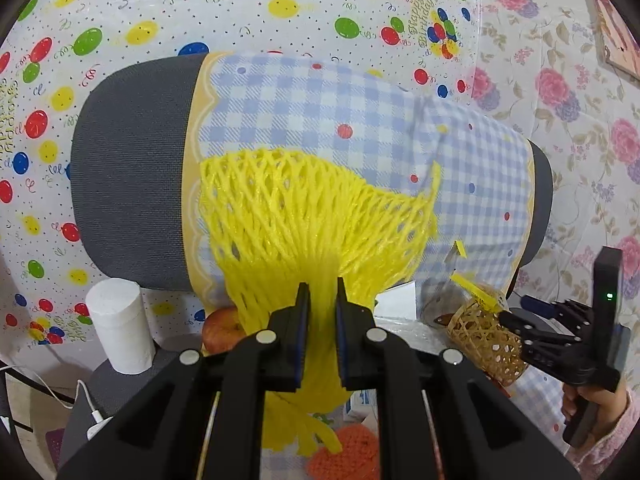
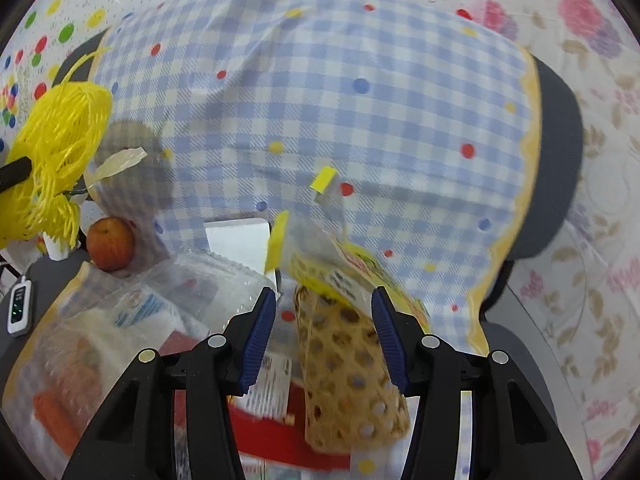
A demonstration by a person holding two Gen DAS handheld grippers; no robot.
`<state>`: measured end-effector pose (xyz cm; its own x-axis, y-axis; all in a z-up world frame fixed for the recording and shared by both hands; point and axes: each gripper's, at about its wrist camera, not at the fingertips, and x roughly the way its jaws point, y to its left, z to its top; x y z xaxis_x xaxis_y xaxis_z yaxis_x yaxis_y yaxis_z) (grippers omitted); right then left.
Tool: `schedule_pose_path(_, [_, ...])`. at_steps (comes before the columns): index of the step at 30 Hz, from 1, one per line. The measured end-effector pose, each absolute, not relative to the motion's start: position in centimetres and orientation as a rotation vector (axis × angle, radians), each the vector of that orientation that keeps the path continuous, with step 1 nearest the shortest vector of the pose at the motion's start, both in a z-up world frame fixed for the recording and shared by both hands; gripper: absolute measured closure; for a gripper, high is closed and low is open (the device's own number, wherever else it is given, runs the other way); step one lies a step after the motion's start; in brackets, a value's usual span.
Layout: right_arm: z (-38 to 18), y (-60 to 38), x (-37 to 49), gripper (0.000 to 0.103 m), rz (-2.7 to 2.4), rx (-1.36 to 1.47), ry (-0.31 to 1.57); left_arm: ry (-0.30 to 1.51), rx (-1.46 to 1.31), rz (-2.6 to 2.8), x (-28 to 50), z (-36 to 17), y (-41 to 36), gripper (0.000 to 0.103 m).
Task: Collect trash
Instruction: 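Lift the yellow net with the left tool and carry it over the wastebasket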
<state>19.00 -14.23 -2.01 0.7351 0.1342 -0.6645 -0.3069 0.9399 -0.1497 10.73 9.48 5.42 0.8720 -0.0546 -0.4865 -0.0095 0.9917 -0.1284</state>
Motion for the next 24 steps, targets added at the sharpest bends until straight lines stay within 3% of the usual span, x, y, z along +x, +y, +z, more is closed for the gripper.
schedule_pose_path(6, [-2.6,-11.4,21.3,0.047,0.239,-0.398,0.692,0.524,-0.136,-0.038,11.8,4.8,9.3,0.093])
schedule_pose_path(8, [-2.5,-11.2,21.7,0.055,0.222,-0.416,0.676,0.528,-0.141,-0.048,12.0,4.7,9.2,0.093])
schedule_pose_path(9, [-2.3,-11.3,21.8,0.068,0.21,-0.418,0.662,0.53,-0.141,-0.052,12.1,4.6,9.2,0.093])
schedule_pose_path(10, [-1.8,-11.7,21.8,0.073,0.196,-0.408,0.644,0.531,-0.141,-0.056,12.1,4.6,9.0,0.093])
schedule_pose_path(14, [0.8,-15.0,20.9,0.085,0.141,-0.312,0.583,0.524,-0.136,-0.094,11.5,5.2,7.8,0.093])
schedule_pose_path(15, [1.8,-16.6,20.3,0.095,0.115,-0.276,0.561,0.521,-0.135,-0.104,11.3,5.4,7.3,0.093])
schedule_pose_path(24, [8.6,-26.8,10.5,0.096,0.033,-0.065,0.443,0.437,-0.117,-0.29,6.6,8.8,-0.1,0.093])
